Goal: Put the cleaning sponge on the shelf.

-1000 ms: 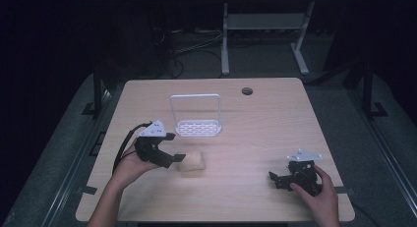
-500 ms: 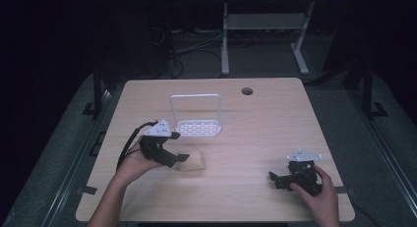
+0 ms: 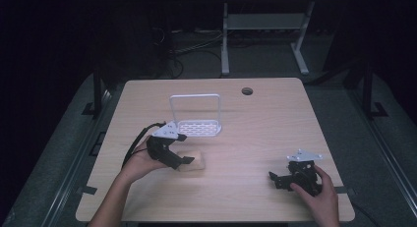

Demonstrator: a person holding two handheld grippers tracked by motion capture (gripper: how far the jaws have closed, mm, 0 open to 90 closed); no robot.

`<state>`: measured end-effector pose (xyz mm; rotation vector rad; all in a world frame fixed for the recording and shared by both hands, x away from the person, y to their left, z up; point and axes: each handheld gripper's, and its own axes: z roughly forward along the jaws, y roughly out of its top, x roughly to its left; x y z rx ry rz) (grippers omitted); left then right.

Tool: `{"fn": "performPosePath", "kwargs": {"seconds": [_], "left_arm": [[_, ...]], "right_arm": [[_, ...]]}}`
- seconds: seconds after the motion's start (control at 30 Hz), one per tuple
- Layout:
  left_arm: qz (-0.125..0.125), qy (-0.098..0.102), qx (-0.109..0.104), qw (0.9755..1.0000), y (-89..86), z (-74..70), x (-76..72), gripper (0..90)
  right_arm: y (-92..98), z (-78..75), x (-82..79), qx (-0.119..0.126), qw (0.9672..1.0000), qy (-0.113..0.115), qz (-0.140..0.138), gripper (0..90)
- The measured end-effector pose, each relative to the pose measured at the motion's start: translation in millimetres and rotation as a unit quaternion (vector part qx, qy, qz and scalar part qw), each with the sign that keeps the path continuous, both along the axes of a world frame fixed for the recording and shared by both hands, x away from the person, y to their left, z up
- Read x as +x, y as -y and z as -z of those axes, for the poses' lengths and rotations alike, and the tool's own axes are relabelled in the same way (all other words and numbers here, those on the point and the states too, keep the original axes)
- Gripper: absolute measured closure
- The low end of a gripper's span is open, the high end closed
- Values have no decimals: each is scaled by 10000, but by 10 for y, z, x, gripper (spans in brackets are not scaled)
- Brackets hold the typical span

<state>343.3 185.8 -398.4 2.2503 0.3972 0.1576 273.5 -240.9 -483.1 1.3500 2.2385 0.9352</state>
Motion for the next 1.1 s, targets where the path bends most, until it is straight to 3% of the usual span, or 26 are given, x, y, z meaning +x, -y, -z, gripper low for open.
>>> {"fn": "performPosePath", "kwargs": {"seconds": [0.37, 0.83, 1.1], "left_arm": [[156, -58, 19, 9999, 29, 89, 52, 140], [347, -163, 411, 9984, 139, 250, 88, 139], [466, -198, 707, 9962, 177, 320, 101, 139]], "right_arm": [[0, 0, 0, 0, 10000, 0, 0, 7], [0, 0, 0, 0, 10000, 1, -1, 7], [0, 0, 0, 1, 10000, 0, 0, 7]]}}
